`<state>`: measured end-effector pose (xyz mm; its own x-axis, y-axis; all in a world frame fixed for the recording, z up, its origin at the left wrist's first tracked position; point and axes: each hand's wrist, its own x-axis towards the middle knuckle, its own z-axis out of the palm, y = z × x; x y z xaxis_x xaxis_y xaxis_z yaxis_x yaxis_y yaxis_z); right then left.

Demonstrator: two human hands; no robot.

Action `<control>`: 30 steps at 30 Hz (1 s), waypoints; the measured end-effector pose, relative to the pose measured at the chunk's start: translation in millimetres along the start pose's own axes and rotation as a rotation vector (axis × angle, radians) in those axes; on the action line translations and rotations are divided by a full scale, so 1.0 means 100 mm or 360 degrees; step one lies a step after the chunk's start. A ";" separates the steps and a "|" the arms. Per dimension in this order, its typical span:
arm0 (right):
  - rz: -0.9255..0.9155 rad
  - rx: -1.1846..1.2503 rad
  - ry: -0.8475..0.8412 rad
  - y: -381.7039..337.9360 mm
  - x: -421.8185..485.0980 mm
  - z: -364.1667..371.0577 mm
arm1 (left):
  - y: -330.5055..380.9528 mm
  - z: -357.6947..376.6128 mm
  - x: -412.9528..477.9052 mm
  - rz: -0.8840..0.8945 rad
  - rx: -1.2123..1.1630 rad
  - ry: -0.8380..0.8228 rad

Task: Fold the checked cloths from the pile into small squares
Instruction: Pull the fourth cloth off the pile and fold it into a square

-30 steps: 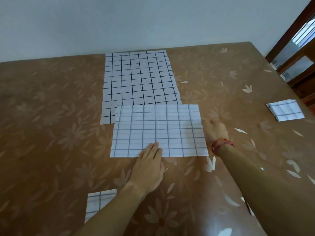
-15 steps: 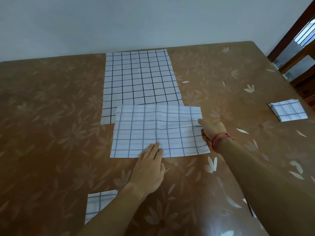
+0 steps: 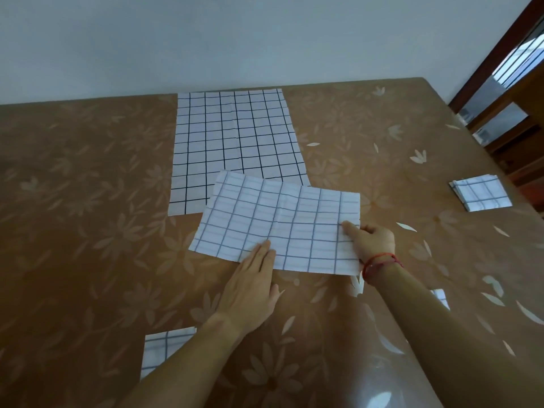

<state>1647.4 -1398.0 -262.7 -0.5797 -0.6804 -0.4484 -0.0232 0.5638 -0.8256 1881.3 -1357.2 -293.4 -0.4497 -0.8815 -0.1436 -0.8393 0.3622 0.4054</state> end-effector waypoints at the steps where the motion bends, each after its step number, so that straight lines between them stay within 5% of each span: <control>1: 0.0015 0.0064 0.0016 0.04 -0.06 -0.02 | 0.02 -0.01 0.00 -0.0002 -0.0012 0.0011; 12: 0.0311 0.0554 -0.0058 0.51 -0.69 -0.08 | 0.35 -0.05 -0.18 -0.0205 0.0185 -0.0072; 19: 0.0170 0.0611 -0.0773 0.55 -1.12 -0.28 | 0.34 -0.03 -0.35 -0.0244 0.0158 -0.0249; 21: 0.0054 0.0529 -0.0805 0.58 -1.13 -0.39 | 0.26 -0.01 -0.40 -0.0166 0.0156 -0.0289; 27: -0.0357 -0.0193 -0.0242 0.65 -1.01 -0.68 | 0.05 -0.03 -0.58 0.0022 0.0156 -0.0407; 30: -0.0139 -0.0319 -0.0603 0.66 -0.90 -0.71 | -0.01 -0.05 -0.68 0.0149 0.0122 -0.0388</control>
<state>1639.9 -1266.3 -252.1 -0.2295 -0.8321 -0.5049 -0.2382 0.5510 -0.7998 1914.2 -1299.1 -279.9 -0.5791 -0.7474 -0.3257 -0.8071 0.4689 0.3588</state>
